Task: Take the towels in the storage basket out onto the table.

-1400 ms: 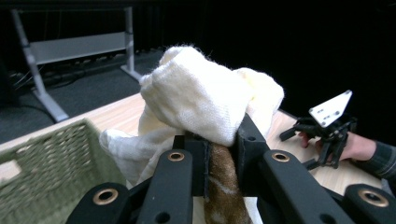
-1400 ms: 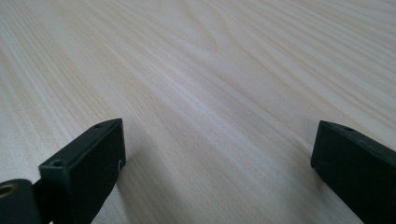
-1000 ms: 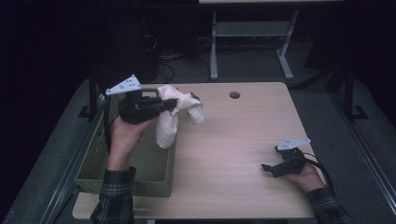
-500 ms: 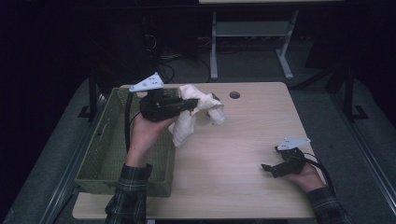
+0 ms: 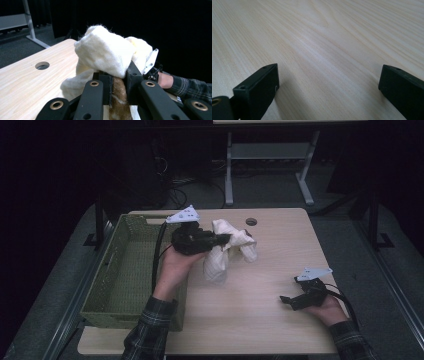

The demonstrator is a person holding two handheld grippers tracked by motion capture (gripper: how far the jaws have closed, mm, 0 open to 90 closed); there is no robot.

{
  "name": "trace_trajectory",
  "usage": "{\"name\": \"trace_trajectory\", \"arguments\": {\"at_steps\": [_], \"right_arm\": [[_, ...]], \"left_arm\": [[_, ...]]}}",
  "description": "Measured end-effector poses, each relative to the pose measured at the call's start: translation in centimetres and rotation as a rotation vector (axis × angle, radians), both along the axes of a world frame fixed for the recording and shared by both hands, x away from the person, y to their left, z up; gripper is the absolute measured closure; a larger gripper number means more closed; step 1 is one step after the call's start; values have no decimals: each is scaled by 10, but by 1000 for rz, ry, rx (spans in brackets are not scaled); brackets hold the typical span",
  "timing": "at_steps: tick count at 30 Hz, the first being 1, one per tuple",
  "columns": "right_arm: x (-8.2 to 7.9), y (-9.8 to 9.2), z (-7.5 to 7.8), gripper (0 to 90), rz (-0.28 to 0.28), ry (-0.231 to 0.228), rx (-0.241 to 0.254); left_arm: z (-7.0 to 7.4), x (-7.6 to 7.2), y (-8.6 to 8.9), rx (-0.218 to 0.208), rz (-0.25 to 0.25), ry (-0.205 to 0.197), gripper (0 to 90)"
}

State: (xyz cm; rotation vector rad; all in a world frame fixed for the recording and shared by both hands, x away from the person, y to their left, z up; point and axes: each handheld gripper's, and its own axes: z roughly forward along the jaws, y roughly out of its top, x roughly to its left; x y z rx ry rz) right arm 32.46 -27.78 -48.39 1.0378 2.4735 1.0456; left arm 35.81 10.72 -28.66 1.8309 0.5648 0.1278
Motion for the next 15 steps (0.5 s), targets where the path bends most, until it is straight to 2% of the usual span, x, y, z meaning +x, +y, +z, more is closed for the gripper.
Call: {"name": "trace_trajectory", "arguments": {"at_steps": [8,15], "right_arm": [[0,0,0,25,0,1,0],[0,0,0,25,0,0,0]], "left_arm": [[-17,0,-15,16,-3,34,784],[-28,-2,-30,35,-11,39,784]]}}
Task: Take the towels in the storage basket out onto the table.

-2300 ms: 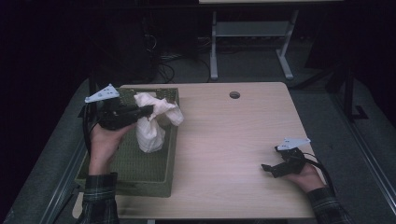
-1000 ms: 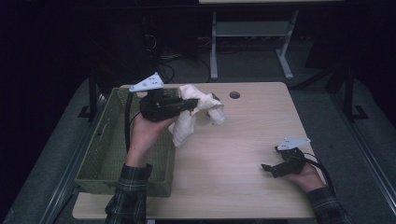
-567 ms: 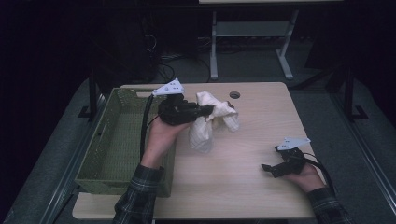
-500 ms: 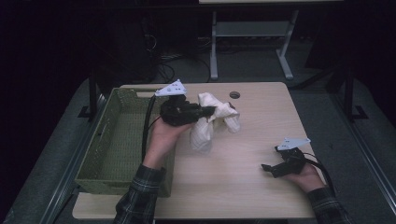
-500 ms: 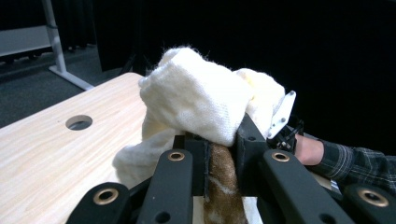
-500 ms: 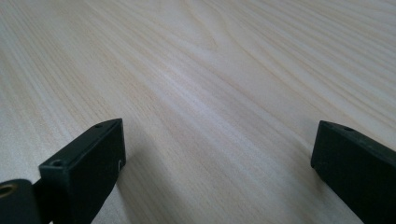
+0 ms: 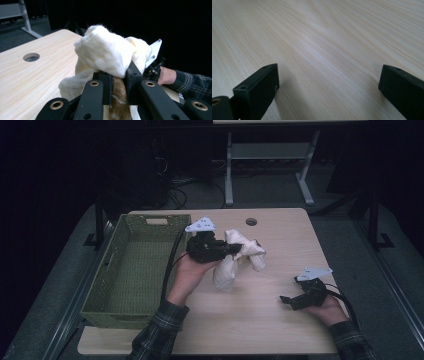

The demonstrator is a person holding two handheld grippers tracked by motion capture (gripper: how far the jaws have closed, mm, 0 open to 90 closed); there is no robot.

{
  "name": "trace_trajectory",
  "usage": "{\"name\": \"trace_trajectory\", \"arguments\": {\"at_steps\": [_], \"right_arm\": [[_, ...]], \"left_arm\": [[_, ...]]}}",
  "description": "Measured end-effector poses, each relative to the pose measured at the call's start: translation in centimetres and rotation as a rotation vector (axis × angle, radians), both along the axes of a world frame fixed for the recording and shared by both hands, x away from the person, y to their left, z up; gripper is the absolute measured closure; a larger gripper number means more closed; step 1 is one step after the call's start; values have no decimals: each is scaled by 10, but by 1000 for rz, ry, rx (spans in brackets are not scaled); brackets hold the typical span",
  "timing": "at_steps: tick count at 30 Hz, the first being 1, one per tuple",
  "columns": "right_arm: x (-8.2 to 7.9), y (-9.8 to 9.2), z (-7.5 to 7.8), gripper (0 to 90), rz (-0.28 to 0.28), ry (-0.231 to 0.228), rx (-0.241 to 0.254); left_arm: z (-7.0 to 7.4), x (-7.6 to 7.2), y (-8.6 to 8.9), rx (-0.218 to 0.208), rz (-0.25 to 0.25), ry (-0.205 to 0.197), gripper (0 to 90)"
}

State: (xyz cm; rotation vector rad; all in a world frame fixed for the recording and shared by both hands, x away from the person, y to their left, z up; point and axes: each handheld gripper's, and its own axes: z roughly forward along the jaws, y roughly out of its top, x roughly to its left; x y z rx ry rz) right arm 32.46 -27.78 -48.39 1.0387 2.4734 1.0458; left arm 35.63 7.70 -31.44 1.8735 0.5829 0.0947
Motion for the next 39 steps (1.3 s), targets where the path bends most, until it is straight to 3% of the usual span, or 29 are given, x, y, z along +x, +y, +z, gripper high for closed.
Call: {"name": "trace_trajectory", "arguments": {"at_steps": [21,27,30,39], "right_arm": [[0,0,0,25,0,0,0],[0,0,0,25,0,0,0],[0,0,0,25,0,0,0],[0,0,0,25,1,0,0]], "left_arm": [[-38,-7,-45,74,2,10,784],[-55,-6,-55,94,20,19,784],[-72,-3,-62,123,21,48,783],[-101,2,-69,183,25,51,780]]}}
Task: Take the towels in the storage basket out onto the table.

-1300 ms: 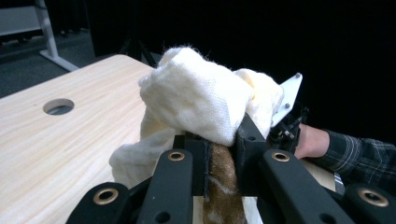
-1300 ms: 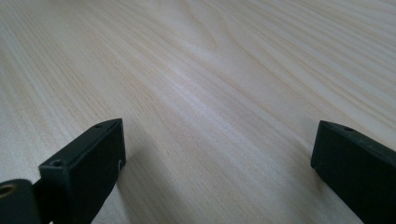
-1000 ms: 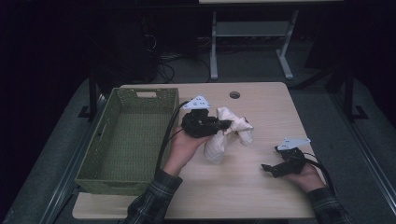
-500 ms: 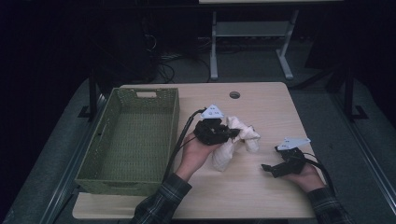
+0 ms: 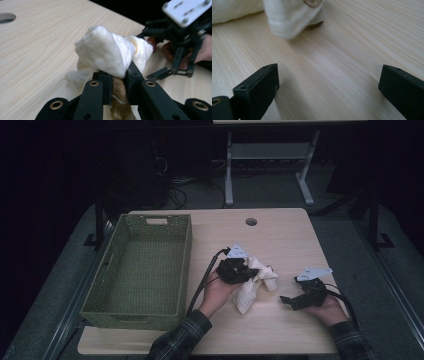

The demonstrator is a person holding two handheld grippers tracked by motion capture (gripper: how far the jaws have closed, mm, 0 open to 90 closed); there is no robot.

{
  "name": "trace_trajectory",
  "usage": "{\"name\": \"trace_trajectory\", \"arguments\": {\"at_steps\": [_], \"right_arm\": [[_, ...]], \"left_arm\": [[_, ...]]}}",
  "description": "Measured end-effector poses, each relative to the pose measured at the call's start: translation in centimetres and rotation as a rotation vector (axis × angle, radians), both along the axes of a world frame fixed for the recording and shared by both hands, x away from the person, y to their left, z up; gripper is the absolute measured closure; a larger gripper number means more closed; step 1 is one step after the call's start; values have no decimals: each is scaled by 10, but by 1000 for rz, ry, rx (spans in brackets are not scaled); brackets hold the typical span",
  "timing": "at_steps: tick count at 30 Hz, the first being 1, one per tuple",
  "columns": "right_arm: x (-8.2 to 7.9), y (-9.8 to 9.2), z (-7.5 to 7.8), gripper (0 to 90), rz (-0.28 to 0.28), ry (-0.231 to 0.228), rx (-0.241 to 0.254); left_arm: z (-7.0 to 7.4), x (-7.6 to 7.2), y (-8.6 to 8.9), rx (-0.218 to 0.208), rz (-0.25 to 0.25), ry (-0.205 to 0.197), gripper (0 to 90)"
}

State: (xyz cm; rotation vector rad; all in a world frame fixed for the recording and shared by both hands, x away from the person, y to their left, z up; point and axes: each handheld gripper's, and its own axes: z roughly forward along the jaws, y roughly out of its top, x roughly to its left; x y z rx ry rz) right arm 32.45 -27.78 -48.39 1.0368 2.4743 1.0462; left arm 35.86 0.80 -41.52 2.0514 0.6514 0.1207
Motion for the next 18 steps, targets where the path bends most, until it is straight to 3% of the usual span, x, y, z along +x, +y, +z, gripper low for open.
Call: {"name": "trace_trajectory", "arguments": {"at_steps": [9,11,14,15,18], "right_arm": [[0,0,0,25,2,0,0],[0,0,0,25,2,0,0],[0,0,0,25,2,-1,-1],[0,0,0,25,2,-1,0],[0,0,0,25,3,-1,0]], "left_arm": [[-29,5,-5,65,-3,33,767],[-39,6,-6,104,-4,42,758],[-45,6,-8,111,6,53,746],[-49,7,-9,129,0,58,735],[-49,7,-9,129,8,57,642]]}}
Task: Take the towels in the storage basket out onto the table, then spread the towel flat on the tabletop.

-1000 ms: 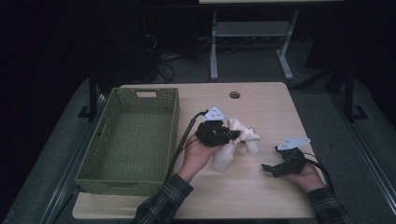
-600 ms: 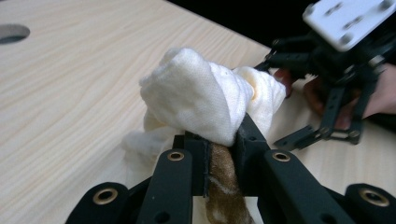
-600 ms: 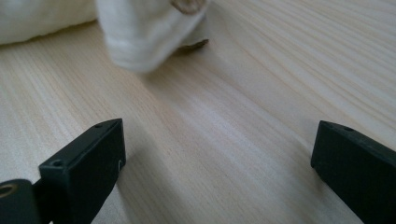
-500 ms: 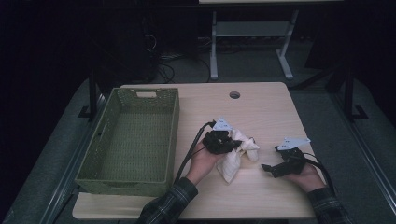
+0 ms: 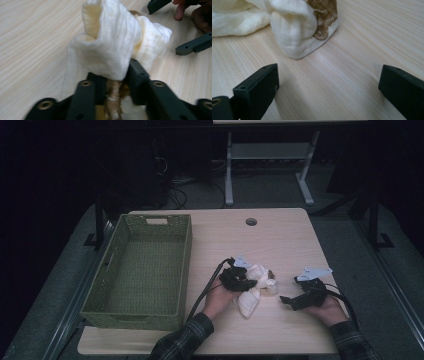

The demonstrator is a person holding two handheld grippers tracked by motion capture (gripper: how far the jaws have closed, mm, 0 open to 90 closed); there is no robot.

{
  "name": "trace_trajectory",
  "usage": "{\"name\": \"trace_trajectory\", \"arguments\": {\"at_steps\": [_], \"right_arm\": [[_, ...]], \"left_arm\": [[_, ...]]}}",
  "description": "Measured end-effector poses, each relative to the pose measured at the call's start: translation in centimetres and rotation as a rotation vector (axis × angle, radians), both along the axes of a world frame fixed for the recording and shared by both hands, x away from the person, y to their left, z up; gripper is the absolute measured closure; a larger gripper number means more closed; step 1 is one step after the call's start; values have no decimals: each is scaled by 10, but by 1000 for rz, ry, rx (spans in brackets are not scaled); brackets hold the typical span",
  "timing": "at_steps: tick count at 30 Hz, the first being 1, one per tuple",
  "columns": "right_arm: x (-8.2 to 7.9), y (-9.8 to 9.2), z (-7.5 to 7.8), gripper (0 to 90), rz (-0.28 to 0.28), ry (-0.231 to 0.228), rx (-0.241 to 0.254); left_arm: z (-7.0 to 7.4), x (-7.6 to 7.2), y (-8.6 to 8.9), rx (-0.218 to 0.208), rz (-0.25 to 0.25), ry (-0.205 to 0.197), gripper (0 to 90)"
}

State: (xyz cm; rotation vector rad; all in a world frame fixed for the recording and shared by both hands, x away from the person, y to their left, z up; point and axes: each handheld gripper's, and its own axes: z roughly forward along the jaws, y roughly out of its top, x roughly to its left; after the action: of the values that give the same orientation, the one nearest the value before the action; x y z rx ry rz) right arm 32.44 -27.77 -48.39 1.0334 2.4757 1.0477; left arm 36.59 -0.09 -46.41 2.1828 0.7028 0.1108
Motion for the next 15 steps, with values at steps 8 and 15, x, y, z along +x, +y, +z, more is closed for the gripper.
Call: {"name": "trace_trajectory", "arguments": {"at_steps": [8,15], "right_arm": [[-1,0,0,25,-3,5,3],[0,0,0,25,-4,3,1]], "left_arm": [[16,-4,9,-15,23,-20,415],[35,-19,25,-36,30,-19,357]]}}
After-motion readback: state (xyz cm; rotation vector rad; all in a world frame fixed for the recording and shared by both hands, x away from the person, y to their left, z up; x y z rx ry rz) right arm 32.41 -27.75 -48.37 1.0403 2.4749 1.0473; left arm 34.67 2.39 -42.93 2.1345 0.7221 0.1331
